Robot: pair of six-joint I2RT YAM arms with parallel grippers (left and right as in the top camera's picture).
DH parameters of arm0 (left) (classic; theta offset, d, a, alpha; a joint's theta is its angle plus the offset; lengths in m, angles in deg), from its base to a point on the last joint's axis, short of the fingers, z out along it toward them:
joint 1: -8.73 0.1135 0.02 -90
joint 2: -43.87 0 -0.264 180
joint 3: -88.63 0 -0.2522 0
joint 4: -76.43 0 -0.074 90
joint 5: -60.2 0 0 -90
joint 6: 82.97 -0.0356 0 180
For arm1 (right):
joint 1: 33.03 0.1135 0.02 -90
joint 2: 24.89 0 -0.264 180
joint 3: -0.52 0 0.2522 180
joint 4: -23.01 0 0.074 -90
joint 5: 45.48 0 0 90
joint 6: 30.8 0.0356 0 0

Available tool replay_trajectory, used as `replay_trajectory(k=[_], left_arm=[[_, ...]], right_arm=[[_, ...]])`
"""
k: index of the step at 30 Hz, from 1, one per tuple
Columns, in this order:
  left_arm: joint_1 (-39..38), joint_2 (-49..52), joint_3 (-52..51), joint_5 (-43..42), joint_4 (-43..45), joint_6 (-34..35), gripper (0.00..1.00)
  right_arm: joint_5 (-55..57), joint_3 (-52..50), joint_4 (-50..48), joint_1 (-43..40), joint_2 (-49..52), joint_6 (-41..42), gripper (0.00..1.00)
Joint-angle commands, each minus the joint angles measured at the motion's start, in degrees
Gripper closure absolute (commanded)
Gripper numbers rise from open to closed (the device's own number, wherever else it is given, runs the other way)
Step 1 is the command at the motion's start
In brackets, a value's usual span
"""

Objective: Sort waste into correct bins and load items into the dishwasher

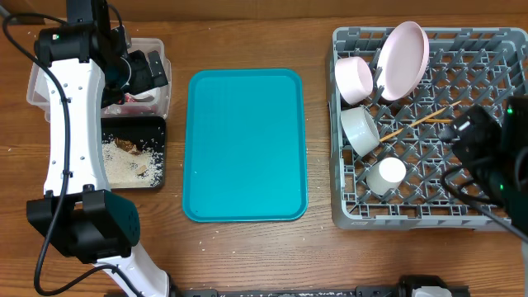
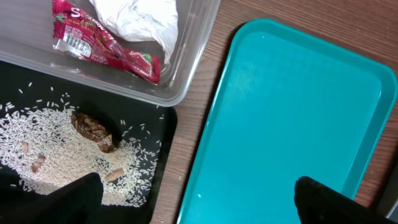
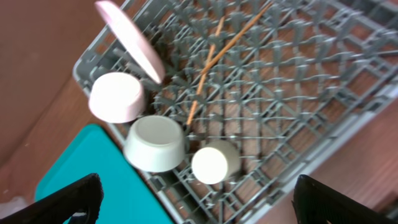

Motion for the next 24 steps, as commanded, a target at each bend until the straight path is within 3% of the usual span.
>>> replay_trajectory(k=[1, 5, 9, 13, 18, 24], left_arm=[[0.24, -1.27, 0.79, -0.22, 0.09, -0.7, 0.0], [0.24, -1.27, 0.79, -0.22, 0.09, -0.7, 0.0], [0.24, -1.27, 0.79, -0.22, 0.09, -0.7, 0.0], [0.24, -1.27, 0.79, -0.22, 0.09, -0.7, 0.0], [0.24, -1.27, 0.79, -0.22, 0.09, -0.7, 0.0], [0.24, -1.27, 0.79, -0.22, 0.09, -0.7, 0.0]], right_arm=[[5.18, 0.57, -0.09, 0.37, -3.93, -0.26, 0.0], [6.82, 0.0, -4.81, 0.37, -7.41, -0.92, 0.0], [5.99, -5.95, -18.62, 0.22, -13.09, -4.22, 0.0], [-0.02, -19.15, -35.87, 0.22, -21.9, -10.45, 0.0], [-8.79, -38.14, -49.07, 0.22, -33.09, -20.81, 0.0], [-10.69, -59.93, -60.43, 0.48, -44.85, -21.44, 0.0]])
